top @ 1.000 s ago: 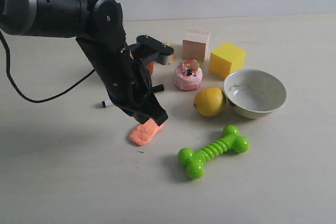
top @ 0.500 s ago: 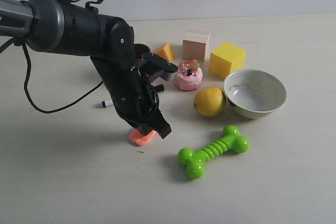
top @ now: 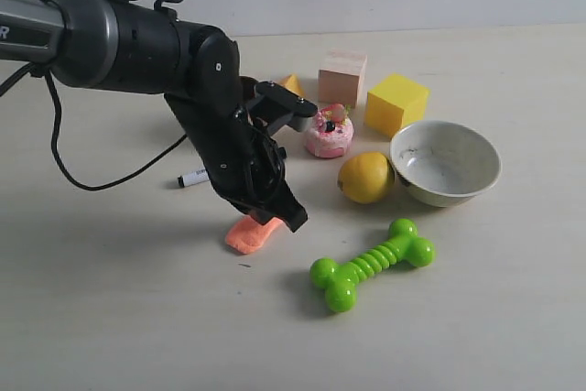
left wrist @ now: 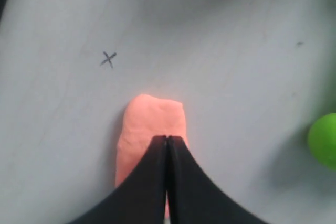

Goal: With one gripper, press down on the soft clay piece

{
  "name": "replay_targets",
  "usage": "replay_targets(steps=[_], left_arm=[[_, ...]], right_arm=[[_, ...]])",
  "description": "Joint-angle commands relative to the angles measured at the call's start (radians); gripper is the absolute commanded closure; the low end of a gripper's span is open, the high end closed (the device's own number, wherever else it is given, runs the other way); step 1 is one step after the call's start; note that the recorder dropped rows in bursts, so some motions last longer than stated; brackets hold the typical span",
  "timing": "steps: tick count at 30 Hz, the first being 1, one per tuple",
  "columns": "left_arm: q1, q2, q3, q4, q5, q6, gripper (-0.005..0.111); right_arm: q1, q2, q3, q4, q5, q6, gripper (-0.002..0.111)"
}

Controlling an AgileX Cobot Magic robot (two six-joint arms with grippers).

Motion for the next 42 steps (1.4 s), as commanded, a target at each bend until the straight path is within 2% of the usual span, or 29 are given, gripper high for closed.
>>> replay_targets(steps=[1,4,15,23,27,42], left_arm=[[-0.004,0.005,-0.006,0.054,0.0,-0.04,0.107],[-0.004,0.016,-0.006,0.094,0.009,-0.065,0.107],[-0.005,0.102,-0.006,0.076,0.057,-0.065,0.107],[-0.005,0.186,-0.022,0.066,0.17,-0.088,0.107],[-0.005,0.184,-0.055,0.066,0.175,-0.109,0.107],[-0.005,0.184,-0.055,0.062,0.19,-0.109,0.107]], right_arm=[[-0.004,-0.007,0.004,-0.002,-0.006,-0.003,0.108],[-0.004,-0.007,0.004,-0.002,-0.006,-0.003,0.108],[-0.004,-0.007,0.004,-0.002,-0.006,-0.003,0.108],[-0.004,-0.007,0.004,-0.002,-0.004,-0.003,0.108],[-0.004,-0.007,0.004,-0.002,-0.004,-0.003,0.108],[-0.004,-0.007,0.004,-0.002,-0.004,-0.003,0.108]])
